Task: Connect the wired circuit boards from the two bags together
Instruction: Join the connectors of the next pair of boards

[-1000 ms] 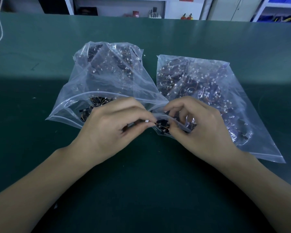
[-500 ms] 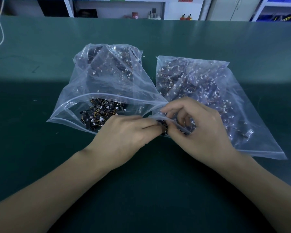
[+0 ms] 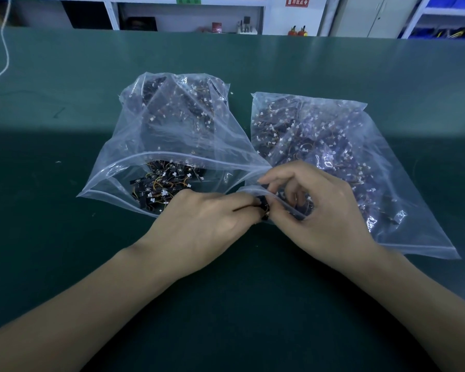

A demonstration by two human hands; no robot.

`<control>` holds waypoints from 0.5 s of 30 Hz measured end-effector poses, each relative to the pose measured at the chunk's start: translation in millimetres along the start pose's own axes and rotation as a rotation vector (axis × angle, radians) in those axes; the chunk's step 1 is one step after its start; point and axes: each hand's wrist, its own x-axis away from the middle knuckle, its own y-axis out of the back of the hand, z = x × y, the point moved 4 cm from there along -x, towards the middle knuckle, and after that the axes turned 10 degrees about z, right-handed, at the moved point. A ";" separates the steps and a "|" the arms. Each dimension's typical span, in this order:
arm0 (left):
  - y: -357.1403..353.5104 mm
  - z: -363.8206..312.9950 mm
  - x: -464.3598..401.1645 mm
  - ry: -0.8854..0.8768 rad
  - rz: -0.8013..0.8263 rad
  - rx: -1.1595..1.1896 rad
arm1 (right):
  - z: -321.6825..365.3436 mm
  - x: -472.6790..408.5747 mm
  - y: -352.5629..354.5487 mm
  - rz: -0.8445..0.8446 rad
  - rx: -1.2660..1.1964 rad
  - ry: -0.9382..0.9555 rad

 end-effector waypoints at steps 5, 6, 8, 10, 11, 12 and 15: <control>7.5 -1.1 0.6 -0.010 -0.145 0.078 | 1.1 -0.4 0.2 0.002 0.007 -0.001; 8.6 1.4 0.8 0.018 -0.162 0.109 | 1.4 -0.5 0.4 0.001 0.009 0.000; 8.3 12.1 3.5 0.130 -0.154 0.150 | 1.9 -0.6 1.1 -0.006 0.011 0.004; 5.6 28.1 8.4 0.275 -0.117 0.129 | 2.1 -0.8 1.7 -0.016 0.011 0.002; 4.3 36.6 10.8 0.336 -0.102 0.118 | 2.2 -0.7 1.8 -0.018 0.011 0.000; 3.5 44.2 12.9 0.380 -0.100 0.107 | 2.4 -0.6 1.8 -0.017 0.009 0.001; -0.1 63.9 15.7 0.444 -0.099 0.083 | 2.7 0.1 1.6 -0.006 0.001 0.002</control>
